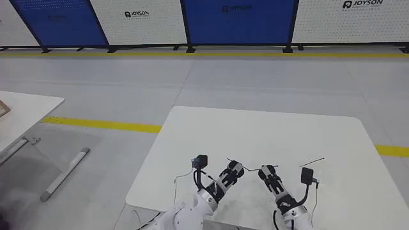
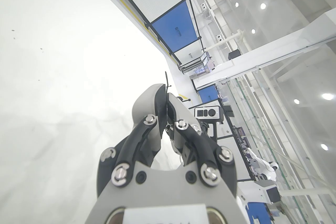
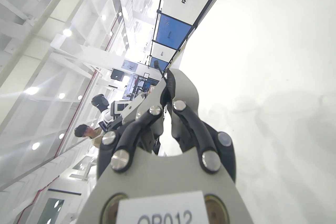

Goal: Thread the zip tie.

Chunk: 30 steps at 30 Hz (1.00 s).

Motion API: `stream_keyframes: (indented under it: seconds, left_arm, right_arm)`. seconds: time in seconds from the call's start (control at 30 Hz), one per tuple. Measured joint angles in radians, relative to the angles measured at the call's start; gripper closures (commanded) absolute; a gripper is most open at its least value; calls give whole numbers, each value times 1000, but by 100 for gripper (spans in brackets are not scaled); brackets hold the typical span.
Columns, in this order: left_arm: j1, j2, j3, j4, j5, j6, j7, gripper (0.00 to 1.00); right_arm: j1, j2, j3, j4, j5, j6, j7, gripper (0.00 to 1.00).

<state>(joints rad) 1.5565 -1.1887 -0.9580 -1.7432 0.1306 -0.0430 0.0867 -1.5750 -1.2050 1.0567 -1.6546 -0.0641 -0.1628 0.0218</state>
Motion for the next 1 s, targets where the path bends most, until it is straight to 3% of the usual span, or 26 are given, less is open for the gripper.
stream_keyframes:
  seconds: [0.8, 1.0]
  left_arm:
    - [0, 0, 0, 0, 0, 0, 0, 100]
    - [0, 0, 0, 0, 0, 0, 0, 100]
  right_arm:
    - [-20, -12, 29, -3, 0, -25, 16, 100]
    - [-20, -15, 26, -11, -17, -6, 24, 100]
